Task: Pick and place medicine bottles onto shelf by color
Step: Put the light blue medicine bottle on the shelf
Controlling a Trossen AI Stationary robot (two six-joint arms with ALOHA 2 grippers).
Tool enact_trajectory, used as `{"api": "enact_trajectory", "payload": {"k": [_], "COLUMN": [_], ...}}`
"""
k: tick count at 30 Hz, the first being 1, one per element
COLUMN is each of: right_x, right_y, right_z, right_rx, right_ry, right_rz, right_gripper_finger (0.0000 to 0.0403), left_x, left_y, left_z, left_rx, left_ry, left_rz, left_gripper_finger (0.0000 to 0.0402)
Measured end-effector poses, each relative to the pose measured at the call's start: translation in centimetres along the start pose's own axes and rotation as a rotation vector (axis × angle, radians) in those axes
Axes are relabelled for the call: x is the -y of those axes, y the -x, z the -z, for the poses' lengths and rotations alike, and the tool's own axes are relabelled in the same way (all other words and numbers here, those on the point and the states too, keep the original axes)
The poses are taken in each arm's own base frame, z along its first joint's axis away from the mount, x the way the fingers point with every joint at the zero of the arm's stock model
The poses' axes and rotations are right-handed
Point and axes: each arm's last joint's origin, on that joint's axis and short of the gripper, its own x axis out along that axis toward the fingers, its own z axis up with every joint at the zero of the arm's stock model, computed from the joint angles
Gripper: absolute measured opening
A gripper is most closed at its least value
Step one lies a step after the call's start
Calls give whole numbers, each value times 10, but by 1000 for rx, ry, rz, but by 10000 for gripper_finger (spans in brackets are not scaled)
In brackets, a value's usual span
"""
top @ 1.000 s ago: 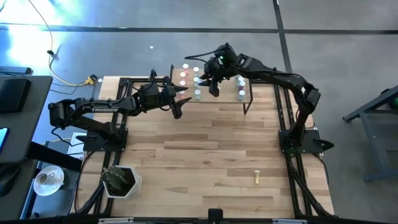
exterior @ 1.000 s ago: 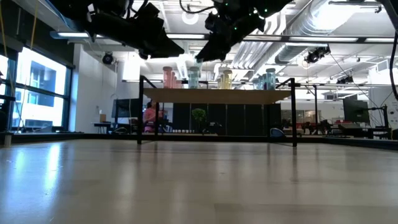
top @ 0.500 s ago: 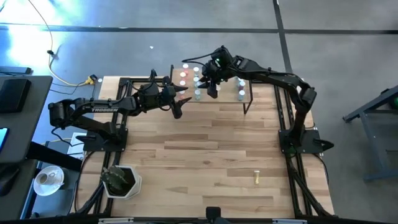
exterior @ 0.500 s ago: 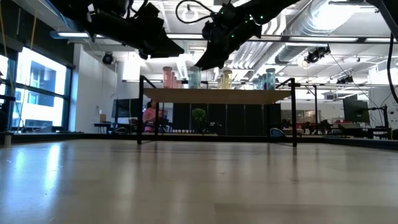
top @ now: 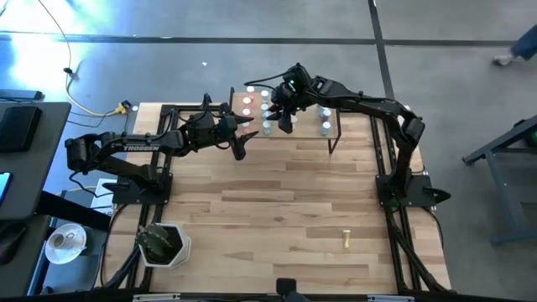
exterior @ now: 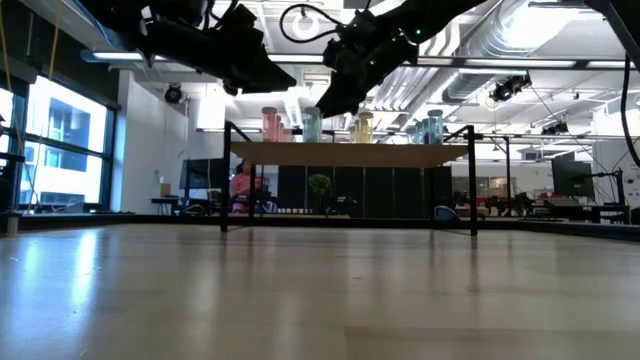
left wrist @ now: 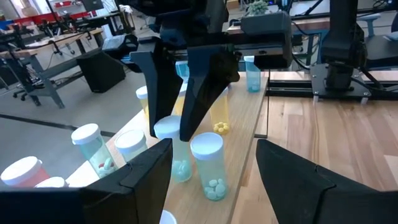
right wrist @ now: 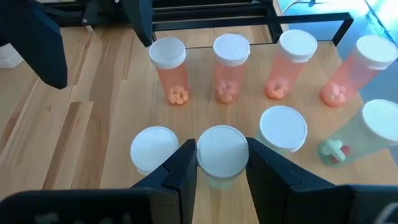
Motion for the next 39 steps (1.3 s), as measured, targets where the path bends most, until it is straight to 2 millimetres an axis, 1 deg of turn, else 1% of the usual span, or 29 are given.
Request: {"api": "enact_trajectory", "payload": {"k": [6, 30, 39], "right_x": [3, 3, 3], "right_y": [-9, -11, -11], "right_z": [3, 3, 3], "right_rx": [-3, 0, -2], "right_ry": [-17, -14, -14], "right_rz": [1, 1, 3], "right_gripper_finger": [104, 104, 136], "left_x": [0, 0, 0], "left_y": [0, 0, 0], "left_z": [0, 0, 0], "left_rx": [0, 0, 0], "left_ry": [0, 0, 0], "left_rz": [0, 2, 1], "left_gripper_finger": [223, 223, 223]}}
